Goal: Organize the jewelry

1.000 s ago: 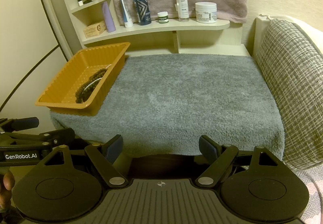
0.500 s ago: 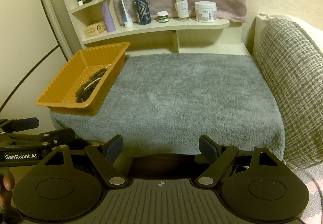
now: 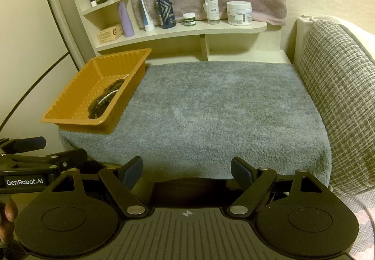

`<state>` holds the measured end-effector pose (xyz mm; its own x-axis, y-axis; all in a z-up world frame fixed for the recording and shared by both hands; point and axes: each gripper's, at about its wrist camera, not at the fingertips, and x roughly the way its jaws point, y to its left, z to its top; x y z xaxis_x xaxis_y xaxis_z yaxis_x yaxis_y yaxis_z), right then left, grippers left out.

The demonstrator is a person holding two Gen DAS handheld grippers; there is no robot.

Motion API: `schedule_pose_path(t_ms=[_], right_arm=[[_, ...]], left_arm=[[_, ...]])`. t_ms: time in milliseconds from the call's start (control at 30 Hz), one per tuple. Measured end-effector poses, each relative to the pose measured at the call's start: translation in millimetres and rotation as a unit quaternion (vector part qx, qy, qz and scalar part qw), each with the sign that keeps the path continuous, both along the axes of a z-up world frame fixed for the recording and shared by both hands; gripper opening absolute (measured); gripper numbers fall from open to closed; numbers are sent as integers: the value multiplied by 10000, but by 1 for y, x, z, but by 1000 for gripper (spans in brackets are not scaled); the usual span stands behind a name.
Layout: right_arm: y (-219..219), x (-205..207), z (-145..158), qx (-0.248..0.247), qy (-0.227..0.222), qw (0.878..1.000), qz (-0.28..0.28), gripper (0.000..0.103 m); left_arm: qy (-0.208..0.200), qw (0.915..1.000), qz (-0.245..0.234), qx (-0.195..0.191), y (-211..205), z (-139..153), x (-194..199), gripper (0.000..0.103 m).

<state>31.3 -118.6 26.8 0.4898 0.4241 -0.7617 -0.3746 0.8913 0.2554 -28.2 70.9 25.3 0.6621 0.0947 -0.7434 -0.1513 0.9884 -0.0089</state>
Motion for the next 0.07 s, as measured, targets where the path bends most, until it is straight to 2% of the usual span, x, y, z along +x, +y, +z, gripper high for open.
schedule_pose_path(t_ms=[67], right_arm=[[0, 0, 0, 2, 2, 10000, 3, 82]], left_arm=[[-6, 10000, 8, -10, 0, 0, -1, 102]])
